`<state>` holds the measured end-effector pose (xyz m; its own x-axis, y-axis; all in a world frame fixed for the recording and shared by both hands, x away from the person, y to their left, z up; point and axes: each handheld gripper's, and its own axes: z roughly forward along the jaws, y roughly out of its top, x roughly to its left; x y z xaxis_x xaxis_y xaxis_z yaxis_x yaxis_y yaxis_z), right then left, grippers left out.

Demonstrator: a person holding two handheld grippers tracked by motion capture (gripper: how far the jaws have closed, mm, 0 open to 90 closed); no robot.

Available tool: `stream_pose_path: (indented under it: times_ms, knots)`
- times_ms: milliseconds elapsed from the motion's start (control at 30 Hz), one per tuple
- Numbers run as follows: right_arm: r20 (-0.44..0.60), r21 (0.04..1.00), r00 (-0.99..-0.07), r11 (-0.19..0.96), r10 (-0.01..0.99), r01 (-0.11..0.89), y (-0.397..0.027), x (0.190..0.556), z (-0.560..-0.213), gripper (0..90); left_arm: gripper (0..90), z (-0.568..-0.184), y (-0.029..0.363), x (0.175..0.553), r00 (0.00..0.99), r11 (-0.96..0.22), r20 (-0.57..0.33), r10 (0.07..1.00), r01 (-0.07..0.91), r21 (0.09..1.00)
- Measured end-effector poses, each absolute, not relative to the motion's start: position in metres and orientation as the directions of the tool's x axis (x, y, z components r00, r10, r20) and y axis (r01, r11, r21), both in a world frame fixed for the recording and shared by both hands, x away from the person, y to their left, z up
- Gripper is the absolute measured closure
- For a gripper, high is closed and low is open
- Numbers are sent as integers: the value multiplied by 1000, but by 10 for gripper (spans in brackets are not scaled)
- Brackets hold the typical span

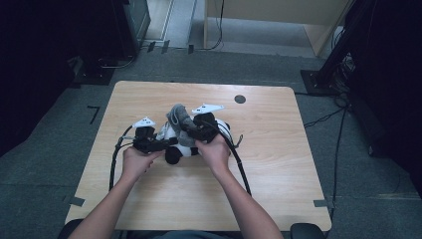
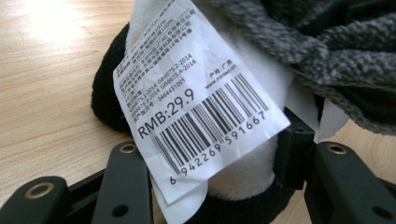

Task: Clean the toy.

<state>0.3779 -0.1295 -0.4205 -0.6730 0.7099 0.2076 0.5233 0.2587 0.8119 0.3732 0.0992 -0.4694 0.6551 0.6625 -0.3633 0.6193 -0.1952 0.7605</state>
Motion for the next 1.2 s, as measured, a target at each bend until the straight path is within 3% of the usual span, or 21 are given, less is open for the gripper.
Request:
stream_pose_path:
  times_ms: [367,567,1200]
  knots:
    - [200,797,-638,255,743,547,-162,374,-427,768,506,-469,99,373,655,-191,-372,658,623,759]
    - [270,786,-601,189,752,589,-191,371,-430,768,505,-471,101,374,664,-194,-384,642,625,756]
    - [269,785,-527,134,806,605,-258,358,-443,770,503,-469,97,372,670,-207,-360,649,611,764]
